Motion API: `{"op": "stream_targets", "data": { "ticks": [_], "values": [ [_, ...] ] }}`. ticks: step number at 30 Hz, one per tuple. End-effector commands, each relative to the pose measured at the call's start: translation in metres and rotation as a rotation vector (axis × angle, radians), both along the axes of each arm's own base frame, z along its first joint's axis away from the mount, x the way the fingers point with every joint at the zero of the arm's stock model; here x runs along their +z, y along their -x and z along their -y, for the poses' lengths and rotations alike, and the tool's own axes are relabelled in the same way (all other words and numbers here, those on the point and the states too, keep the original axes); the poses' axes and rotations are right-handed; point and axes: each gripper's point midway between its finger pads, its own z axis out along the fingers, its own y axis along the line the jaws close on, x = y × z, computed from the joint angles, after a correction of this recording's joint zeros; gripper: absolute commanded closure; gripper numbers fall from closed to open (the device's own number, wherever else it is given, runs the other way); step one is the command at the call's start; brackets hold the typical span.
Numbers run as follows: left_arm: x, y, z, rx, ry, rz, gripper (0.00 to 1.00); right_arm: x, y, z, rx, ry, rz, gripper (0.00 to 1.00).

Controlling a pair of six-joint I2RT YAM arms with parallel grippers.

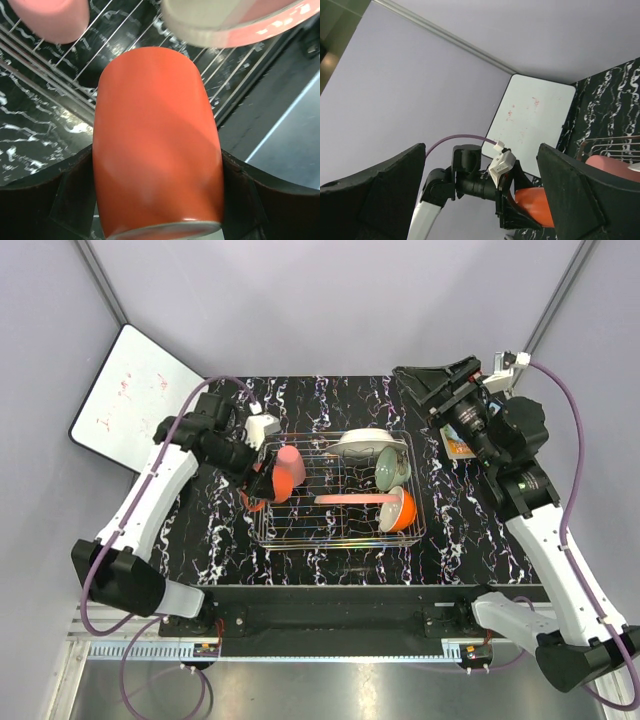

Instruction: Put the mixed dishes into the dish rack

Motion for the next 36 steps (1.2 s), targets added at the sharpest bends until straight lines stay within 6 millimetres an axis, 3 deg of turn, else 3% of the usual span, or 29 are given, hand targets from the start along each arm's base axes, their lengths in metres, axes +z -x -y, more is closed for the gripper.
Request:
{"op": "stream_targets", "data": {
  "ticks": [1,8,22,29,36],
  "values": [
    [0.005,-0.012,0.002,-0.022,-0.081,0.141,1.00,-0.026,-0.007,0.011,-0.078,0.082,-0.050,0.00],
    [-0.025,-0.015,0.027,-0.039,-0.153,0.076,1.00,-0.038,-0.012,0.011,-0.090,0.085,-0.093,0.00],
    [-0.060,-0.026,0.043,-0.052,-0.244,0.066,1.00,-0.042,-0.011,0.014,-0.104,0.090,-0.106,0.00],
    [-0.101,-0.029,0.040,-0.053,-0.324,0.018,1.00,-0.051,-0.016,0.016,-0.124,0.095,-0.128,0.00],
    [-0.113,-0.031,0.033,-0.048,-0.378,0.018,1.00,-0.056,-0.017,0.017,-0.128,0.092,-0.142,0.00]
  ]
}}
